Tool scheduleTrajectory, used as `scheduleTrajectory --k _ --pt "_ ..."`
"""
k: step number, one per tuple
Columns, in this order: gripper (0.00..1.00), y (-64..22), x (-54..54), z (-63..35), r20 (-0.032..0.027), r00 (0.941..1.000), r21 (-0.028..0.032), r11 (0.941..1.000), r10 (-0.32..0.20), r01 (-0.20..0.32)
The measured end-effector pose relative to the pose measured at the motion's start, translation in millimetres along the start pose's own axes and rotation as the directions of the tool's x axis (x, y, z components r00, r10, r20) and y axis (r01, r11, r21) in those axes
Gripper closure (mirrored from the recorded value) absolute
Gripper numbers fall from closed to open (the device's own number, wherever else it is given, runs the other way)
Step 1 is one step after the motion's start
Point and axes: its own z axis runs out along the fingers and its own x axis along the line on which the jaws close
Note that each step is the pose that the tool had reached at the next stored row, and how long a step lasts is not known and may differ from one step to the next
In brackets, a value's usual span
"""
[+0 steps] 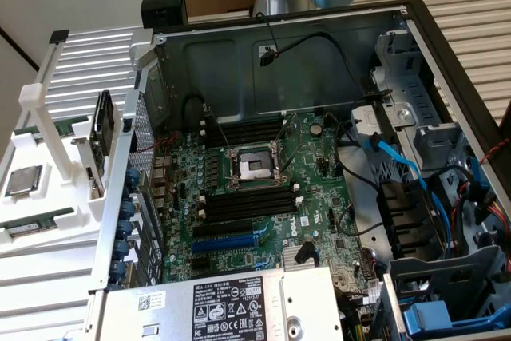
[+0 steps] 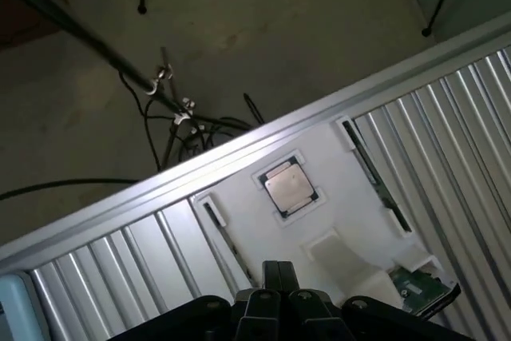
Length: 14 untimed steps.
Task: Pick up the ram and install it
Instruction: 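Pick up the ram and move it above insertion slot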
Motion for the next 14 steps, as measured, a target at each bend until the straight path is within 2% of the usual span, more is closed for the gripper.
scheduleTrajectory --k 3,4,7,10,13,14 --pt "0.90 0.0 0.0 0.1 -0.0023 0.9985 -0.0030 0.9985 -0.054 0.054" --pt "0.90 0.0 0.0 0.0 -0.0038 0.9959 -0.0052 0.9959 -0.091 0.091" --pt "0.90 0.0 0.0 0.1 -0.0058 0.9895 -0.0084 0.9894 -0.145 0.145" --pt "0.90 0.0 0.0 0.0 -0.0079 0.9799 -0.0119 0.9799 -0.199 0.199" --pt "0.90 0.0 0.0 0.1 -0.0095 0.9675 -0.0154 0.9674 -0.253 0.253" --pt "0.90 0.0 0.0 0.0 -0.0106 0.9578 -0.0178 0.9577 -0.287 0.287"
